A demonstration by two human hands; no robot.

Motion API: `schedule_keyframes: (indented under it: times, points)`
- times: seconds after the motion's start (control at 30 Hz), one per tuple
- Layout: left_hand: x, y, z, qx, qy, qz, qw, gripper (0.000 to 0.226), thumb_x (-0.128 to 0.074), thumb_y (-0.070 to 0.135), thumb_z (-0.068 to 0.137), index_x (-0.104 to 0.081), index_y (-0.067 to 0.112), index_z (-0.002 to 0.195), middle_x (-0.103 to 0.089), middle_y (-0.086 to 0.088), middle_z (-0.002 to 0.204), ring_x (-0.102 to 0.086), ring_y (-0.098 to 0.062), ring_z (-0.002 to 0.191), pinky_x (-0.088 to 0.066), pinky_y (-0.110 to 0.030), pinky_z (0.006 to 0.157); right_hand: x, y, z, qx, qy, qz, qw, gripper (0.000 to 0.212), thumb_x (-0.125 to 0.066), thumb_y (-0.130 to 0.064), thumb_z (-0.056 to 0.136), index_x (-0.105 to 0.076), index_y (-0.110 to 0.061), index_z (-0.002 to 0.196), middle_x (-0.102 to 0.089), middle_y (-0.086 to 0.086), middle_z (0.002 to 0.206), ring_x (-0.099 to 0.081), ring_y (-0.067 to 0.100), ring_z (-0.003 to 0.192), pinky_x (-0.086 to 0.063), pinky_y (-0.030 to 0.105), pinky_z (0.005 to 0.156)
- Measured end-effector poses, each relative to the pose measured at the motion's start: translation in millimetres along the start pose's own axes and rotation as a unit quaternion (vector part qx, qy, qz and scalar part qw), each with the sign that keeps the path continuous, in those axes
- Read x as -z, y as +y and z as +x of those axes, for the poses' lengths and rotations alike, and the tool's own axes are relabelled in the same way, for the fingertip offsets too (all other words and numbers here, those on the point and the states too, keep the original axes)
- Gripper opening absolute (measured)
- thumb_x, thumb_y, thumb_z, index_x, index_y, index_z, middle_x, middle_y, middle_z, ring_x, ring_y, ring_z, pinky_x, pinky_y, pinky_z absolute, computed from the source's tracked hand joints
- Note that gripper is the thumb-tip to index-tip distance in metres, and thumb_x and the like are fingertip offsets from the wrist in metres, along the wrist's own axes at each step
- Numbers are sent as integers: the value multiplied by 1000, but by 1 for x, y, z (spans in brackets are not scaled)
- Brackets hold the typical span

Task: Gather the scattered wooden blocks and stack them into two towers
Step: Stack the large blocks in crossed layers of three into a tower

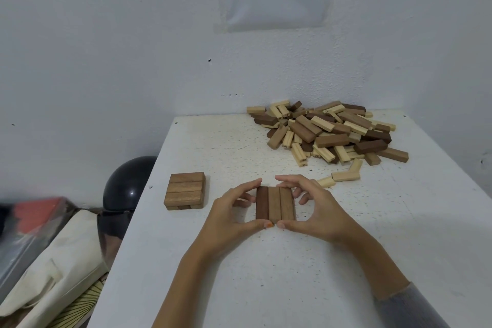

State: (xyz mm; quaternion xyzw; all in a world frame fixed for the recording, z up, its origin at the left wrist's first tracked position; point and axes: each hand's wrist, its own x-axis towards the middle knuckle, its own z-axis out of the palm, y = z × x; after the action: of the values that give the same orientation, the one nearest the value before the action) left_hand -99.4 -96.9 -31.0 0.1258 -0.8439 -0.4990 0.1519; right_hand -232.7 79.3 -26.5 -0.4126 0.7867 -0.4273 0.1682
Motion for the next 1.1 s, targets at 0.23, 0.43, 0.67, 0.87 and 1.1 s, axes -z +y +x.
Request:
schedule_keyframes:
  times: [0.23,0.43,0.67,0.87,1.1]
  points:
    - [22,9,-4,-32,20,18,999,77,-87,33,65,-53,33,134,-63,16,119,-58,-8,109,-47,-18,92,2,-24,11,29,-7,-3,1000,79,-87,-36,66,-44,-51,131,-54,-26,122,-46,2,109,-40,13,84]
    - [56,14,-9,-38,54,39,997,77,-84,34,64,-52,35,133,-60,21,118,-57,-1,107,-45,-11,87,-9,-52,32,67,-25,-1,997,76,-84,-32,69,-44,-47,133,-55,-21,123,-46,4,108,-39,10,82]
    - [100,0,-12,-21,90,26,995,78,-87,26,62,-55,32,132,-65,18,119,-61,-7,108,-48,-14,92,-36,-83,64,92,-44,23,995,74,-84,-27,70,-47,-42,133,-54,-19,121,-44,3,106,-38,9,84]
    - [122,-12,-17,-6,123,11,992,75,-82,26,62,-54,29,132,-60,28,123,-61,-4,109,-47,-13,93,-61,-96,87,90,-67,33,993,74,-85,-29,70,-47,-42,132,-53,-18,122,-41,-1,105,-36,9,83]
    - [136,-30,-22,15,144,4,989,71,-81,22,67,-54,29,132,-65,21,121,-61,-6,113,-48,-15,94,-86,-97,100,70,-65,40,995,76,-85,-32,68,-45,-43,132,-51,-15,124,-38,-2,114,-35,15,93]
